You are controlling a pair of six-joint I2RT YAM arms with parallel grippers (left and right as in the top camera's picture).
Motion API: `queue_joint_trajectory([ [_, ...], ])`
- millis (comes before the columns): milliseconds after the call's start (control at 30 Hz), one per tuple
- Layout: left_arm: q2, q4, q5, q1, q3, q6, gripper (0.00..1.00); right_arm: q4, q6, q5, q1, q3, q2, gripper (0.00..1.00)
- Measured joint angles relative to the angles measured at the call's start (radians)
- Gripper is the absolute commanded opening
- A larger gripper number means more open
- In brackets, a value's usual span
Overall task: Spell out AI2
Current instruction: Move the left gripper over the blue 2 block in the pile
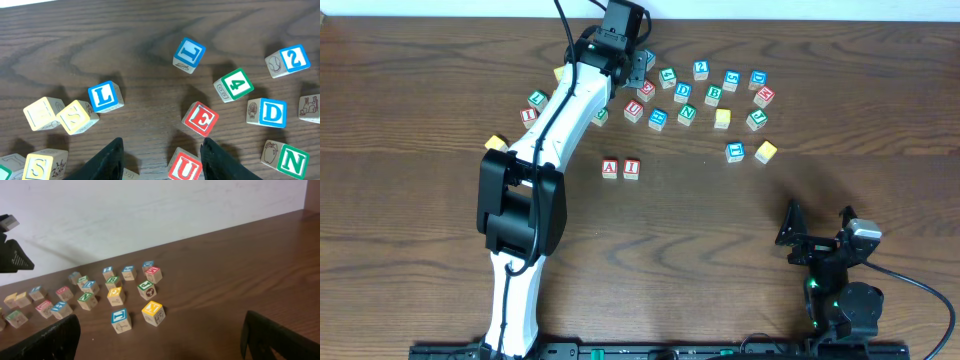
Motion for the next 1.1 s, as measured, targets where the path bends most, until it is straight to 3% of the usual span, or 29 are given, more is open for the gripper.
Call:
queue_joint_trajectory([
  [600, 0.0, 0.003, 0.001, -0.027, 0.0, -0.002, 0.49, 0.0, 0.0, 0.0, 0.0, 0.0, 0.0, 0.99],
  [1100, 0.021, 0.344, 0.008, -0.106, 0.006, -0.058, 0.58, 0.0, 0.0, 0.0, 0.0, 0.0, 0.0, 0.99],
])
